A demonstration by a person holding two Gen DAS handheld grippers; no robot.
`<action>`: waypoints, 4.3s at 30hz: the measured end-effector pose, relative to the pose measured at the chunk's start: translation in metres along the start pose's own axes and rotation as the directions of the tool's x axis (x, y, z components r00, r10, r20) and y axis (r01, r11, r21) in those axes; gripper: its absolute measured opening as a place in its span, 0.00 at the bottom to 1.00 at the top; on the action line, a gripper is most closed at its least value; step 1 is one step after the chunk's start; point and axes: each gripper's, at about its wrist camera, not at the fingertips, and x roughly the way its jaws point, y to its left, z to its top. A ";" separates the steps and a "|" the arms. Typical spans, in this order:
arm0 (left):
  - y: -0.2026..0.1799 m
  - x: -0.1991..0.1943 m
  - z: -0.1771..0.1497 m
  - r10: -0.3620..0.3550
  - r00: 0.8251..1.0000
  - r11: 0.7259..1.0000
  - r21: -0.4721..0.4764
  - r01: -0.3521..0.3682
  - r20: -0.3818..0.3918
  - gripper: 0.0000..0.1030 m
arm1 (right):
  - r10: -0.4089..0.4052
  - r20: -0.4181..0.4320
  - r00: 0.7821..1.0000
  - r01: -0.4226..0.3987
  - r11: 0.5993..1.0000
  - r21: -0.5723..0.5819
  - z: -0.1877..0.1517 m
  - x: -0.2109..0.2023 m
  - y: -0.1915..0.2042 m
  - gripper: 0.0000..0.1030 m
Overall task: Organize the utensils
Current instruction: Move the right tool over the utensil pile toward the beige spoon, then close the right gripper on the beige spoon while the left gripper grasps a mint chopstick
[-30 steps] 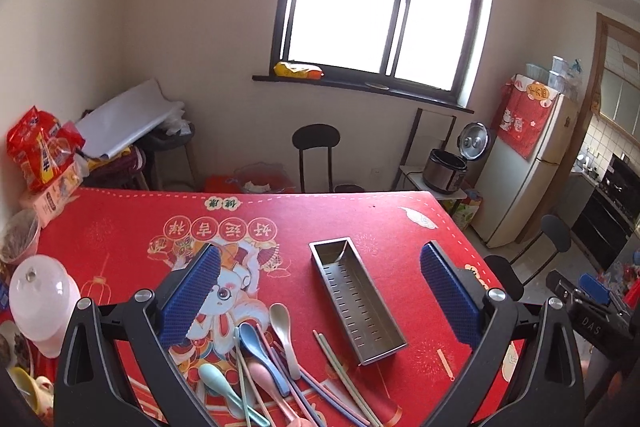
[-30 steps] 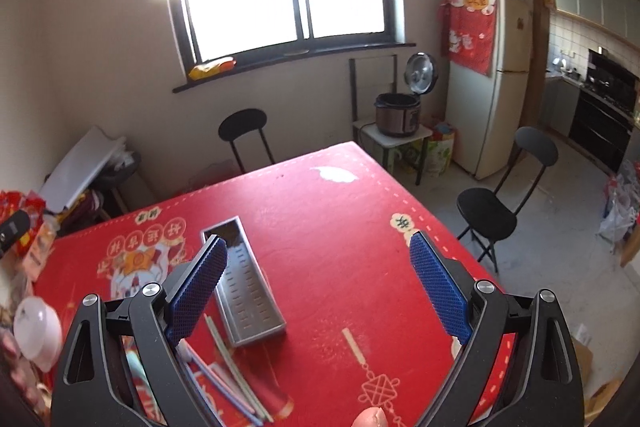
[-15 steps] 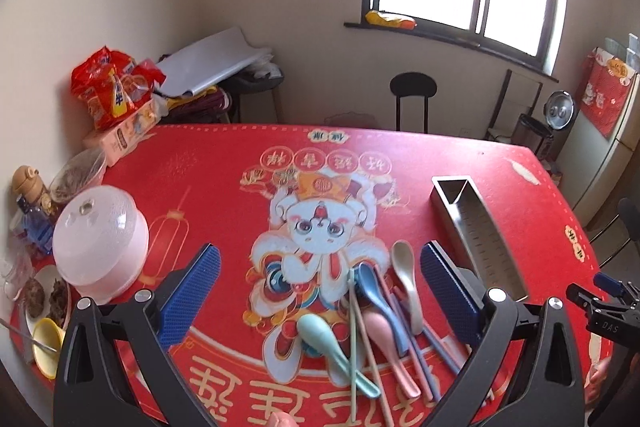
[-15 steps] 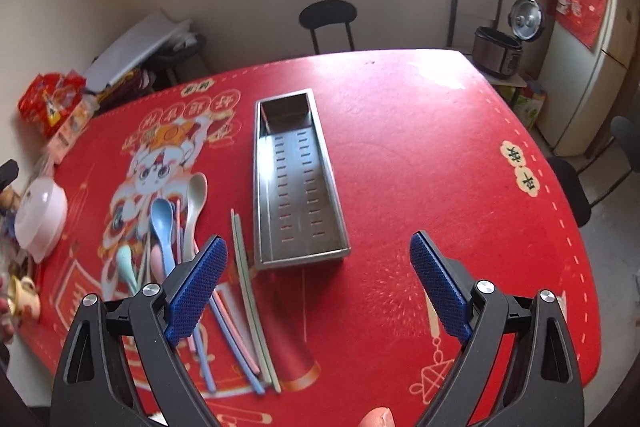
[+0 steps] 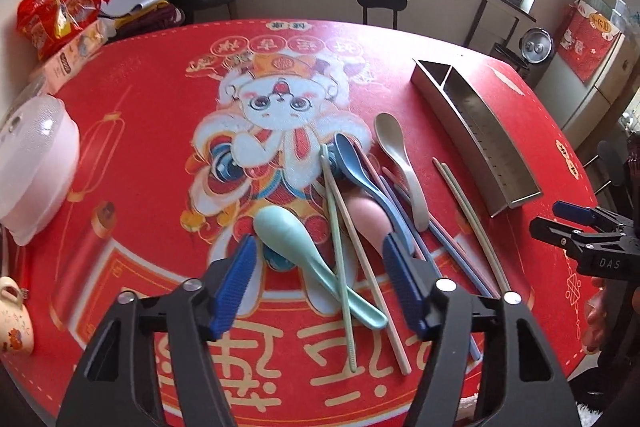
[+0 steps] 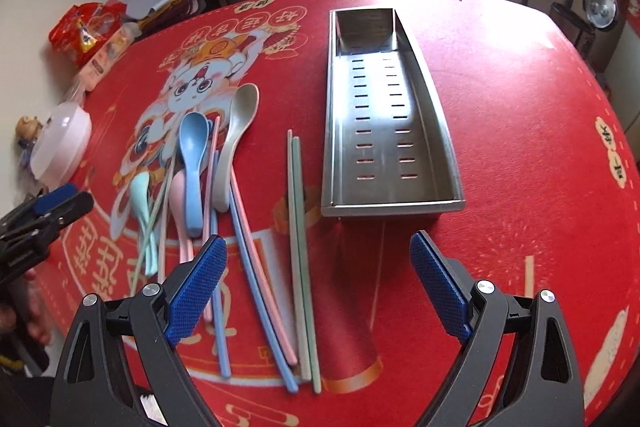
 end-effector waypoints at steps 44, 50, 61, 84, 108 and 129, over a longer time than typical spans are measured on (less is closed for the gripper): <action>0.004 0.097 0.013 -0.076 0.980 0.997 0.004 0.078 -0.183 0.08 | 0.053 -0.052 0.997 -0.055 0.998 -0.036 0.010 0.019 0.013 0.55; 0.014 0.095 0.011 -0.057 0.985 0.998 -0.030 0.053 -0.165 0.07 | 0.074 -0.054 0.996 -0.079 0.992 -0.097 0.029 0.026 0.034 0.43; 0.022 0.100 0.021 -0.081 0.986 0.995 -0.071 0.071 -0.146 0.07 | 0.096 -0.106 0.990 -0.105 0.991 -0.085 0.074 0.084 0.069 0.30; 0.022 0.108 0.029 -0.077 0.988 0.995 -0.069 0.068 -0.132 0.08 | 0.061 -0.167 0.984 -0.068 0.997 -0.038 0.079 0.125 0.080 0.19; 0.025 0.104 0.024 -0.089 0.984 0.992 -0.097 0.074 -0.154 0.06 | 0.124 -0.172 0.977 -0.127 0.992 -0.002 0.042 0.102 0.066 0.14; 0.025 0.086 0.009 -0.110 0.981 0.987 -0.131 0.090 -0.159 0.06 | 0.104 -0.157 0.982 -0.114 0.992 -0.058 0.037 0.096 0.069 0.14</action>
